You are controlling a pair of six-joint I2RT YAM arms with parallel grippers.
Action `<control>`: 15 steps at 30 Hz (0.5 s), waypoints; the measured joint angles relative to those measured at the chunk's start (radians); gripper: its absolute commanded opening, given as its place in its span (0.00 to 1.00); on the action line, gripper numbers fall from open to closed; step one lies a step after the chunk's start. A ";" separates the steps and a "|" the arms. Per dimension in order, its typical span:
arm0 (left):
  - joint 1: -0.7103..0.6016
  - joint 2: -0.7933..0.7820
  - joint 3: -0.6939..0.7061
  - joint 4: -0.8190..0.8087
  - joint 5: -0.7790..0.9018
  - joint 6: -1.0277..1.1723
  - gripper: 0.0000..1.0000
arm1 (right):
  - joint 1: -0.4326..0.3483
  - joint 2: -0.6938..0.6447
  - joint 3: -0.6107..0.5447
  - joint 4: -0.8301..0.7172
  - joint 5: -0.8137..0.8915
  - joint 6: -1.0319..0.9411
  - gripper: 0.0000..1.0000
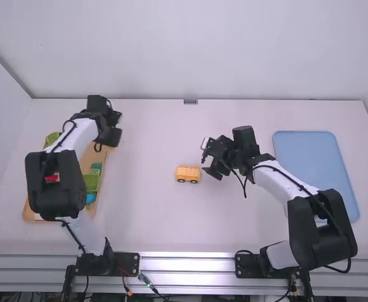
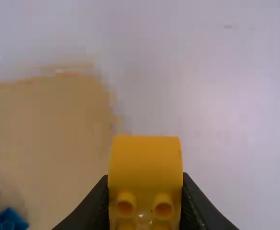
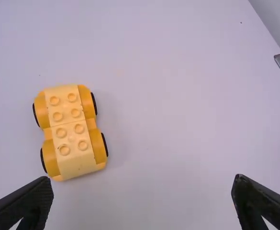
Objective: Assemble lego blocks to make yellow taxi
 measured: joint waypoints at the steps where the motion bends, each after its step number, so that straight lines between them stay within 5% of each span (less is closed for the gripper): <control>1: -0.041 0.000 -0.008 0.007 0.001 0.053 0.10 | 0.000 0.000 0.000 0.000 0.000 0.000 0.99; 8: -0.298 0.000 -0.169 0.130 0.016 0.404 0.02 | 0.000 0.000 0.000 -0.005 0.000 0.000 0.99; 15: -0.344 -0.025 -0.281 0.061 0.102 0.672 0.02 | 0.000 0.000 0.000 -0.004 0.000 0.000 0.99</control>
